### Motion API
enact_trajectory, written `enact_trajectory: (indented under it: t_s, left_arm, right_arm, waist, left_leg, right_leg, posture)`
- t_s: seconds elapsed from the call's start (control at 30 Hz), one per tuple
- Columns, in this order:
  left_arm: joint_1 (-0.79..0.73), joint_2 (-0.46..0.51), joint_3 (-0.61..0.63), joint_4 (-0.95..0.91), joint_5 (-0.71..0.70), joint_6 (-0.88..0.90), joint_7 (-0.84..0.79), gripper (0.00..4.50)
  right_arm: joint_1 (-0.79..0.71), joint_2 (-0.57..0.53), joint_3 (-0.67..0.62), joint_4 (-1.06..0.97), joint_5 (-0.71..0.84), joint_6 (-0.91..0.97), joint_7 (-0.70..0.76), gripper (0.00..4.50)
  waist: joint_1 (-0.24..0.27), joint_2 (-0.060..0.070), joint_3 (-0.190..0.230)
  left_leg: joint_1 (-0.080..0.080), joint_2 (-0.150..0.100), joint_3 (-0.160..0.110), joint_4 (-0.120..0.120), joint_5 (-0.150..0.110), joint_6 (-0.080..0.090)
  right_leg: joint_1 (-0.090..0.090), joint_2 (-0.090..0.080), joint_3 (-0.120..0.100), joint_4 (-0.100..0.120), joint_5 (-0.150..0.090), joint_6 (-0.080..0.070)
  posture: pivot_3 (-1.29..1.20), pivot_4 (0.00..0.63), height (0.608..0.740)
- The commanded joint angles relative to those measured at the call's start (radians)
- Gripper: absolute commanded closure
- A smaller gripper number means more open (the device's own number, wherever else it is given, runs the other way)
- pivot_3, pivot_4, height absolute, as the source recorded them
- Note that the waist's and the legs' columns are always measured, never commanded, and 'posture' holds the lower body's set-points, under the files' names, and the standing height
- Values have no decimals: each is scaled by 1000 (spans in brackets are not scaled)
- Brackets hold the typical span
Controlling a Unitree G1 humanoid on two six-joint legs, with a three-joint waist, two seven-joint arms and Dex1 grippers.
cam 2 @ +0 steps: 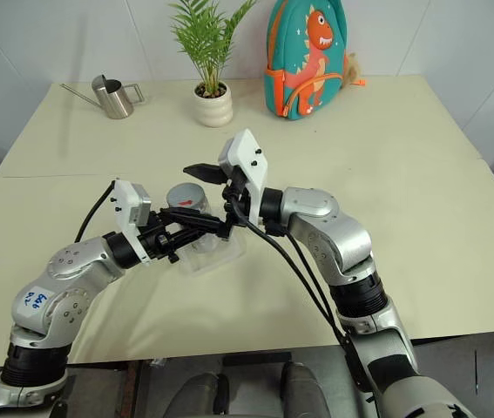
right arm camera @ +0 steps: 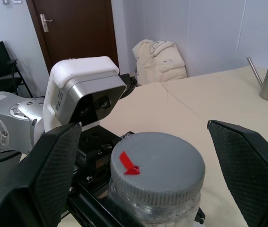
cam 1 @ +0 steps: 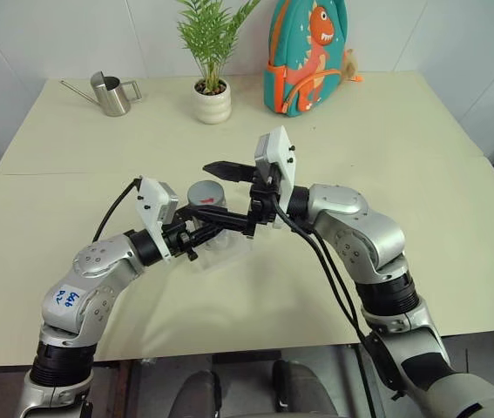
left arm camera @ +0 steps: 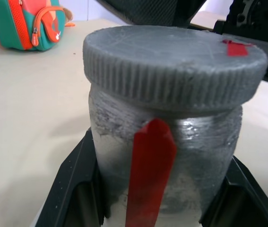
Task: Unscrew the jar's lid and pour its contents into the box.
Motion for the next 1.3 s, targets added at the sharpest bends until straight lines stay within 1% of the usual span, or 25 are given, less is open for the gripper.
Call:
enact_trajectory:
  t_s: [0.03,0.33,0.43,0.53,0.57,0.73,0.83,0.93,1.1,1.2,1.3]
  left_arm:
    - [-21,-4,9,-20,-5,-16,-18,2597]
    - [-16,-14,-7,-22,12,-16,-31,2597]
    - [-14,-13,-10,-23,17,-14,-35,2597]
    - [-14,-14,-9,-23,20,-13,-37,2597]
    - [-13,-13,-8,-23,22,-13,-39,2597]
    - [2,-3,-9,-27,24,-9,-56,2597]
    - [6,9,-6,-32,8,-7,-90,2597]
    - [-5,35,-3,-33,-24,-16,-172,2597]
    - [-51,94,10,-9,-88,-20,-337,2597]
    - [-62,115,12,-3,-109,-34,-410,2597]
    - [-60,131,1,3,-100,-49,-460,2597]
  right_arm:
    - [-20,-11,0,-15,10,4,20,0]
    - [-27,-9,2,8,-1,-9,32,0]
    - [-27,-6,3,14,-1,-17,39,642]
    - [-21,-2,8,0,11,-13,49,1670]
    - [-18,2,4,-5,18,-12,49,1947]
    - [-7,1,-4,-26,42,-8,64,1949]
    - [3,-11,-8,-27,65,-12,111,1949]
    - [-18,-33,-12,-12,93,-18,190,1949]
    - [-88,-99,-5,30,130,-36,387,1949]
    - [-125,-119,-7,54,137,-45,459,1949]
    - [-144,-129,-5,72,124,-63,501,1949]
  waist:
    - [0,0,0]
    - [0,0,0]
    - [0,0,0]
    - [0,0,0]
    - [0,0,0]
    - [0,0,0]
    - [0,0,0]
    - [0,0,0]
    - [0,0,0]
    - [-1,0,0]
    - [0,0,0]
  left_leg:
    - [0,0,0,0,0,0]
    - [0,0,0,0,0,0]
    - [0,0,0,0,0,0]
    - [0,0,0,0,0,0]
    - [0,0,0,0,0,0]
    - [0,0,0,1,0,0]
    - [0,0,0,1,0,0]
    - [0,0,0,1,0,0]
    - [0,0,1,2,0,1]
    - [0,0,1,2,1,1]
    - [0,0,1,2,1,1]
  right_leg:
    - [0,0,0,0,0,0]
    - [0,0,0,0,0,0]
    - [0,0,0,0,0,0]
    - [0,0,0,0,0,0]
    - [0,0,0,0,0,0]
    - [0,0,0,1,0,0]
    - [0,0,0,1,0,0]
    - [0,1,0,1,0,0]
    - [0,1,0,1,0,0]
    - [0,1,0,1,0,0]
    - [0,1,0,1,0,0]
  posture:
    - [0,150,740]
    - [0,150,740]
    - [0,150,740]
    - [0,150,740]
    - [0,150,740]
    - [0,150,740]
    - [0,150,740]
    - [0,150,740]
    - [0,150,740]
    - [0,150,740]
    - [0,150,740]
